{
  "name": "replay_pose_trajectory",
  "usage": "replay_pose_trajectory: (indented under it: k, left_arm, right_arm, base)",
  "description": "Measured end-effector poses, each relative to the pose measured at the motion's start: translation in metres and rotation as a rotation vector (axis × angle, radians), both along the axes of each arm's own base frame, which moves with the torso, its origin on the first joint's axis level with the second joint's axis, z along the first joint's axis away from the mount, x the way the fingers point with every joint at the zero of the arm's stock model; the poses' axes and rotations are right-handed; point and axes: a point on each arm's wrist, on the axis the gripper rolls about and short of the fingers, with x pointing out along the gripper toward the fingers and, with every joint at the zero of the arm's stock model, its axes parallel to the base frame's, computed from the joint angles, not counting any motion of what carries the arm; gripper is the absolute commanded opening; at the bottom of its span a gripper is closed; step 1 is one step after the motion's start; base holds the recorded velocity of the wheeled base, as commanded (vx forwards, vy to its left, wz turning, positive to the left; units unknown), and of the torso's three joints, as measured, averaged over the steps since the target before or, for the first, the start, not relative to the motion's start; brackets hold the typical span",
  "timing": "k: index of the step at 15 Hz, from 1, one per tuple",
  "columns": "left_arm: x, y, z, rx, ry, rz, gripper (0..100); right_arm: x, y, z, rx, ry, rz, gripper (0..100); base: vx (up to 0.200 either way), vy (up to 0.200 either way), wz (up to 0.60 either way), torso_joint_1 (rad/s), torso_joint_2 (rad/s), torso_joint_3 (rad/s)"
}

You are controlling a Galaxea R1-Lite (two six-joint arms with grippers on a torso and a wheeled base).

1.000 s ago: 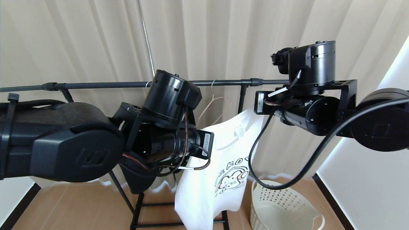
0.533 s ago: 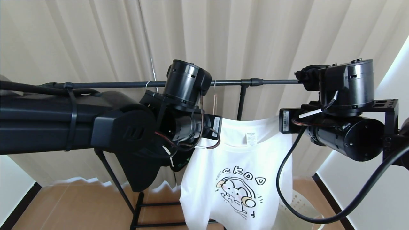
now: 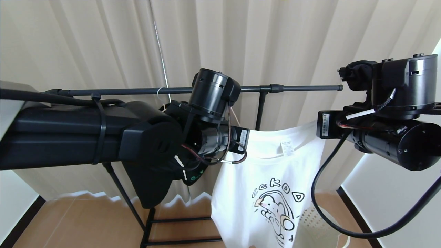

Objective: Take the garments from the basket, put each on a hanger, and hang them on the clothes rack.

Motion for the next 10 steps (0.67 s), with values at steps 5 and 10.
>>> replay_pose_trajectory:
  k: [5,10]
  left_arm:
    - [-0.007,0.005,-0.003,-0.008,0.039,-0.056,100]
    - [-0.021,0.024,0.006,-0.108,0.124,-0.25,100]
  right_arm:
    - [0.005,-0.015,0.004,-0.018,-0.007,-0.042,0]
    - [0.003,-0.041,0.015,-0.033,-0.019,-0.053,0]
  base:
    - [0.0,0.0,0.0,0.0,0.0,0.0]
    - [0.0,0.0,0.0,0.0,0.0,0.0]
